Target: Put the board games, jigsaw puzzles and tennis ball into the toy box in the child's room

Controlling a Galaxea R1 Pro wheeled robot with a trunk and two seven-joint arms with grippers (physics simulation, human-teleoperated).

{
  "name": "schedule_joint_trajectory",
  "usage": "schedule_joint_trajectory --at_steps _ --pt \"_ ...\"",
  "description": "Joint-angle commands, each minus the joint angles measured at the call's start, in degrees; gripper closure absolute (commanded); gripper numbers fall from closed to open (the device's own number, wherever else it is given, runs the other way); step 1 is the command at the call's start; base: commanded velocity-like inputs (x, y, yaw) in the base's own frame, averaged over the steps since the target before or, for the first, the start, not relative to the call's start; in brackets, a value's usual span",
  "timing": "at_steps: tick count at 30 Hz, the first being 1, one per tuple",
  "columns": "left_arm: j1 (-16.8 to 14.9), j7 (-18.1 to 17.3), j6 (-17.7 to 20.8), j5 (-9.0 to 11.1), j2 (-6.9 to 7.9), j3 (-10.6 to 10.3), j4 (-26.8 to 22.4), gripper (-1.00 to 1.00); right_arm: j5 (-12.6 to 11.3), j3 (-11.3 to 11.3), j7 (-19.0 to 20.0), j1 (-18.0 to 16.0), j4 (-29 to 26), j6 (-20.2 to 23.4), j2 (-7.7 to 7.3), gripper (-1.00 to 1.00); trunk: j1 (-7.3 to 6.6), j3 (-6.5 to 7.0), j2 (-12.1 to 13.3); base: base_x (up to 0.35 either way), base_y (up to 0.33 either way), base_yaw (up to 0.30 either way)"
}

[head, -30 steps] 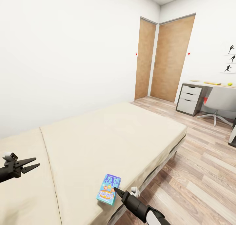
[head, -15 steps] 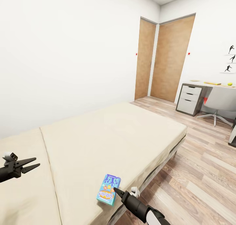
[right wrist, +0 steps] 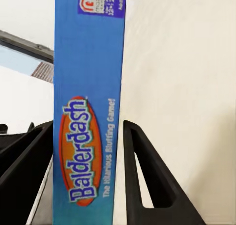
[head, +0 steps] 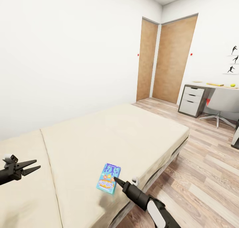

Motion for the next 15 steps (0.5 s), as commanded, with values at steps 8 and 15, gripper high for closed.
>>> schedule_joint_trajectory --at_steps 8,15 --pt "-0.05 -0.23 0.61 0.30 0.07 -0.32 0.03 -1.00 -0.39 3.00 -0.65 -0.34 -5.17 2.83 0.28 1.00 -0.01 -0.06 -0.03 0.000 0.000 0.000" --pt "-0.05 -0.23 0.64 0.18 -0.04 -0.26 0.03 -1.00 -0.85 3.54 -3.88 -0.60 -15.06 6.43 0.72 1.00 -0.01 -0.06 -0.03 0.000 0.000 0.000"
